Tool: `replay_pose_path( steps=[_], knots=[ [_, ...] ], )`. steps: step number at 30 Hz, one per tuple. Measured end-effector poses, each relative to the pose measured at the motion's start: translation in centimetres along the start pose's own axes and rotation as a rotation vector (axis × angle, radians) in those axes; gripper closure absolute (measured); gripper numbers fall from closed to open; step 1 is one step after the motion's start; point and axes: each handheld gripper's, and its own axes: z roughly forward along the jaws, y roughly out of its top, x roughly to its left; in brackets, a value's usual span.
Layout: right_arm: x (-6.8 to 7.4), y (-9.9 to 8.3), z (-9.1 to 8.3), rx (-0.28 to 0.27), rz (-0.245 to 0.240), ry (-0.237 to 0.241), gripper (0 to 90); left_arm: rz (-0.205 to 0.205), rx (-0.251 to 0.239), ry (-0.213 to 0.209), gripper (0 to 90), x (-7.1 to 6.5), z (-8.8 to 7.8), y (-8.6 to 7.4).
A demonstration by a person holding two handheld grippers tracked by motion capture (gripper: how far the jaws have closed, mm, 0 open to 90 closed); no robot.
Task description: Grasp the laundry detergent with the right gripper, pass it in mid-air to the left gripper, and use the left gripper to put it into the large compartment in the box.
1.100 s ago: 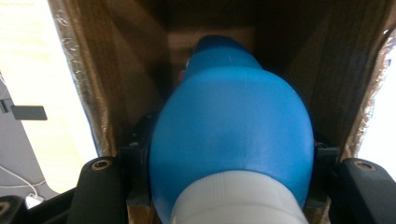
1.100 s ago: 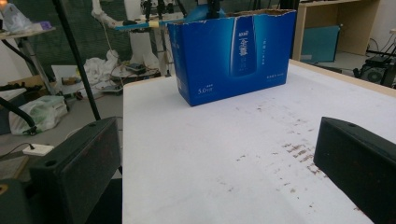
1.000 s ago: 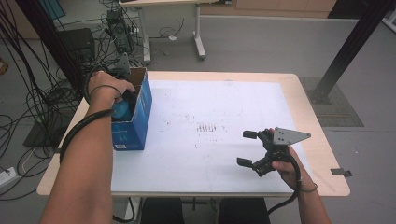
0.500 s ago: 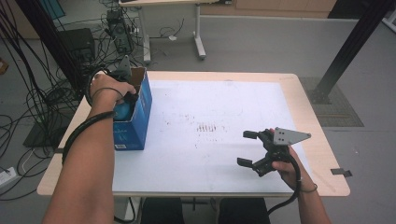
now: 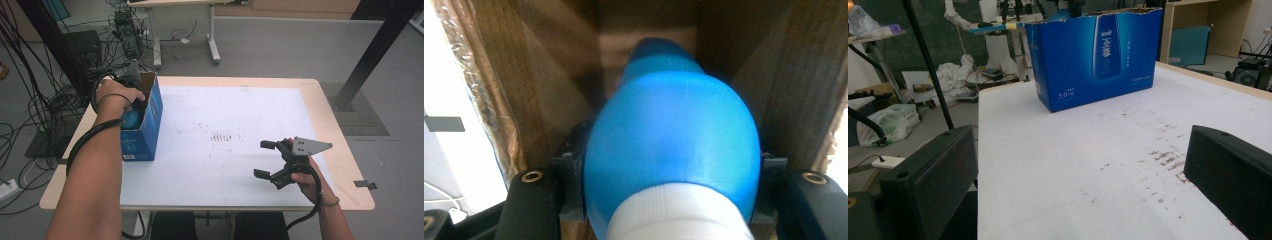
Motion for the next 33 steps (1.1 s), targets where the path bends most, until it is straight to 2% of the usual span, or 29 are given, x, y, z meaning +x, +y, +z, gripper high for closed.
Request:
replay_pose_path(
  steps=[33],
  knots=[
    [-0.2, -0.2, 0.07, 0.003, 0.006, -0.004, 0.8, -0.003, -0.002, -0.008, 37.3, 0.22, -0.02, 0.06]
  ],
)
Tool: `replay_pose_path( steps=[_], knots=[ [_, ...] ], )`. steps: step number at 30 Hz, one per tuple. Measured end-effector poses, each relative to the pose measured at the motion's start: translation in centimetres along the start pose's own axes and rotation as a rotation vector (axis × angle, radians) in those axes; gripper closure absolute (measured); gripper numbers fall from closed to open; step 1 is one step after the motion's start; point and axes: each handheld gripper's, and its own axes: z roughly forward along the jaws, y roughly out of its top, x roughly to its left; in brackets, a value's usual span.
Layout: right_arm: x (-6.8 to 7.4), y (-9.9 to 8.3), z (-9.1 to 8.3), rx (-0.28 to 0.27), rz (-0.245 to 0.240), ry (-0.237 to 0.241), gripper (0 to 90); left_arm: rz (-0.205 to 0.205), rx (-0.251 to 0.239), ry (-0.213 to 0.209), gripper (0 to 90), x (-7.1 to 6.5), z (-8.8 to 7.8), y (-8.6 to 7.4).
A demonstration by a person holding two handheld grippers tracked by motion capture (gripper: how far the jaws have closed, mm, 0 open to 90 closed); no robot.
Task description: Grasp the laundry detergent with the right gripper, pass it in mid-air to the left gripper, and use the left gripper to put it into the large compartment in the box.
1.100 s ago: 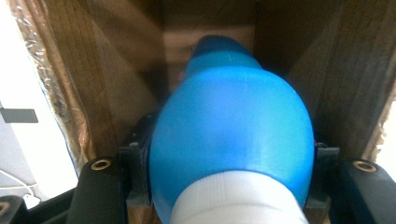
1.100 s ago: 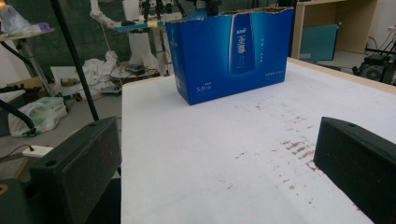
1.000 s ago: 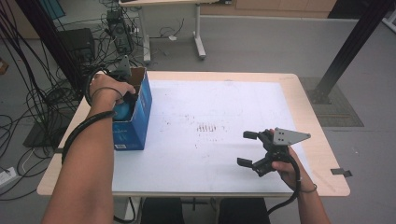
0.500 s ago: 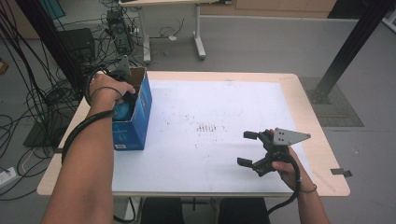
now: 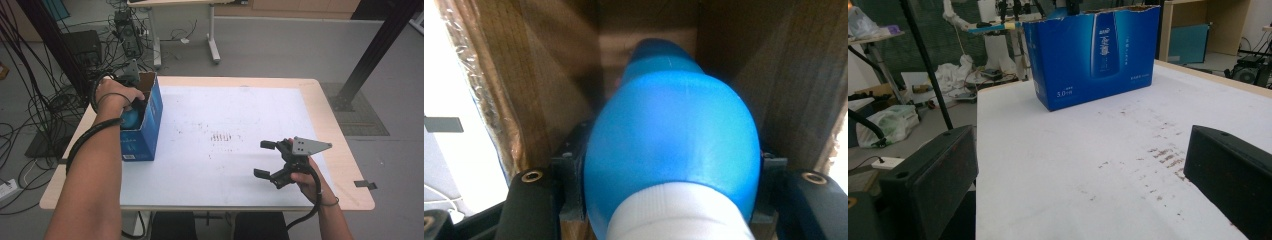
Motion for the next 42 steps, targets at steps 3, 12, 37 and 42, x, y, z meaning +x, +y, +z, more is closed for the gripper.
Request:
replay_pose_path(
  steps=[3, 12, 37, 42],
  knots=[
    [0.0, 0.04, 0.04, -0.001, 0.0, 0.001, 0.8, -0.004, -0.002, -0.003, 37.3, 0.04, 0.01, 0.01],
    [-0.09, 0.05, 0.14, -0.001, 0.0, 0.003, 0.8, -0.007, 0.004, -0.005, 37.3, 0.05, 0.01, 0.03],
    [-0.07, -0.11, 0.04, 0.0, 0.003, 0.001, 0.8, -0.009, 0.002, -0.006, 37.2, 0.03, 0.17, 0.11],
    [-0.11, -0.19, -0.04, -0.002, 0.006, 0.0, 0.8, -0.007, 0.008, -0.002, 37.0, -0.21, 0.21, 0.27]
  ],
)
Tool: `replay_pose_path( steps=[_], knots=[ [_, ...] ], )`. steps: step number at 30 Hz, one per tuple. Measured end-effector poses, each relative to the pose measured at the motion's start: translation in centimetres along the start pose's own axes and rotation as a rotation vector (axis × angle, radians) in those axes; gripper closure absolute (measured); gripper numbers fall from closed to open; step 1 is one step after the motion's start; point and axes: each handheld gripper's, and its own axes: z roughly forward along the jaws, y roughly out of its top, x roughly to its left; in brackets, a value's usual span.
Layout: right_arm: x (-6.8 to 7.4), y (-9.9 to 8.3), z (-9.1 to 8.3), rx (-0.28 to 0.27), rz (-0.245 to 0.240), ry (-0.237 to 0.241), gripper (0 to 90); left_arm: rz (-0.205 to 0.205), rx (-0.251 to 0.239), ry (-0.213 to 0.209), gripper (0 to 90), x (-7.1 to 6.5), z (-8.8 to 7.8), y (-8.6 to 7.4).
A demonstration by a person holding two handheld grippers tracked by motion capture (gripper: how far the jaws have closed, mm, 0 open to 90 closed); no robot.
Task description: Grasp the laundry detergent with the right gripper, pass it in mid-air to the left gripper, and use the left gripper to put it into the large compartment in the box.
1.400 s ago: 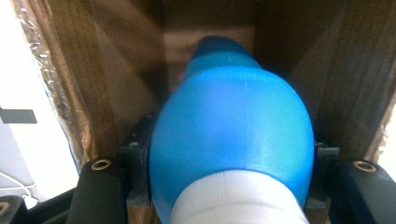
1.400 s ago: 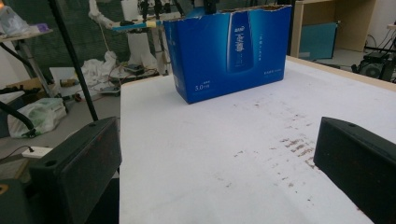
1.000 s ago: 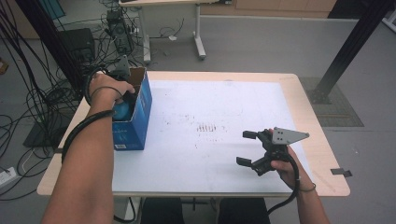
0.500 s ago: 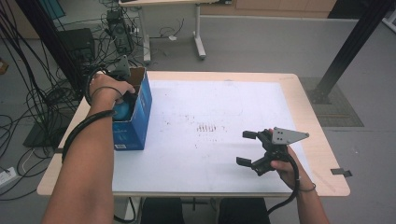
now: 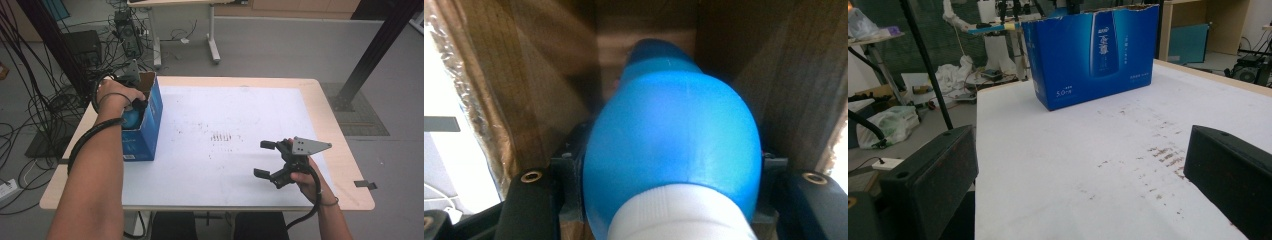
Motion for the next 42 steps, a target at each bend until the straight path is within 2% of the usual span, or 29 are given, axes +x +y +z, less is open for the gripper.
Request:
replay_pose_path(
  steps=[8, 16, 29, 32, 34, 42],
  knots=[
    [-0.1, -0.3, -0.1, 0.002, 0.004, -0.001, 0.8, -0.012, -0.003, -0.031, 36.4, 0.3, 0.2, 0.1],
    [-0.2, -0.2, 0.1, 0.003, 0.003, 0.0, 0.8, -0.008, 0.003, -0.029, 34.9, 0.3, 0.1, 0.1],
    [0.0, 0.0, 0.1, 0.01, 0.001, 0.0, 0.8, -0.005, -0.019, -0.018, 34.3, 0.2, -1.7, -0.3],
    [0.1, 0.1, 0.0, 0.007, 0.002, -0.001, 0.8, -0.004, -0.024, -0.022, 34.1, 0.1, -2.0, -0.4],
    [0.1, 0.1, -0.1, 0.003, 0.002, -0.001, 0.8, -0.004, -0.027, -0.044, 32.6, 0.0, -2.2, -0.5],
    [0.4, 0.2, -0.4, 0.005, 0.0, -0.008, 0.8, 0.0, -0.043, -0.013, 32.9, -0.5, -3.4, -0.6]
  ],
)
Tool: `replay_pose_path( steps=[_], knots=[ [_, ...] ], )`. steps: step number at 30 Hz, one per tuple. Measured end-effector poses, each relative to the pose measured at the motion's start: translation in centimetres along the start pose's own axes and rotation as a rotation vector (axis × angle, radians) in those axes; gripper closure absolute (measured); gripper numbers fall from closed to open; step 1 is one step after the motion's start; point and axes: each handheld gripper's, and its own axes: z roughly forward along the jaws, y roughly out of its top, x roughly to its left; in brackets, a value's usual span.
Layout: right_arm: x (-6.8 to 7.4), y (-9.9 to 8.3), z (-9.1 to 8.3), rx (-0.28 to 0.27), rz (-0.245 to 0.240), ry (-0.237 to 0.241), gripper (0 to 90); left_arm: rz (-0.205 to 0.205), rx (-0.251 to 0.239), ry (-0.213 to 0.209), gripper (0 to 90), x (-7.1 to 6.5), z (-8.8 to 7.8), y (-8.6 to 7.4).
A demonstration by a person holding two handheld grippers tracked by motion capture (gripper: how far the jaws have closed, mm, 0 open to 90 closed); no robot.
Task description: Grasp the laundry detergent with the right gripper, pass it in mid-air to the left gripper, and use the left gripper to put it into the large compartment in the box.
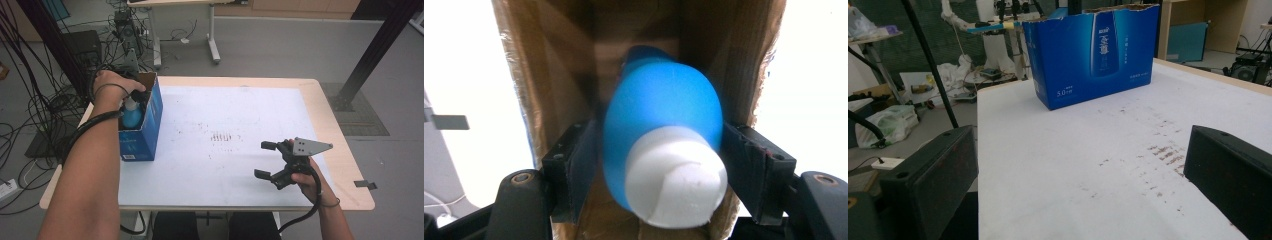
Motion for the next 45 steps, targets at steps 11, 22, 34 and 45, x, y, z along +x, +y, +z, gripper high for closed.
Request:
replay_pose_path(
  steps=[11, 22, 34, 45],
  knots=[
    [0.4, 0.2, -0.6, -0.002, -0.005, -0.01, 0.8, -0.002, -0.03, 0.019, 32.3, -0.2, -2.3, -0.5],
    [0.6, 0.5, -0.3, -0.003, -0.01, -0.001, 0.8, -0.003, -0.078, 0.017, 30.0, 0.0, -5.5, -1.4],
    [0.5, 0.7, 0.3, 0.002, -0.009, 0.004, 0.8, 0.057, -0.143, 0.027, 22.8, -1.4, -8.9, -2.6],
    [0.0, 0.9, 0.8, 0.016, 0.002, -0.003, 0.9, 0.175, -0.198, 0.012, 13.0, -4.6, -10.5, -3.9]
  ],
)
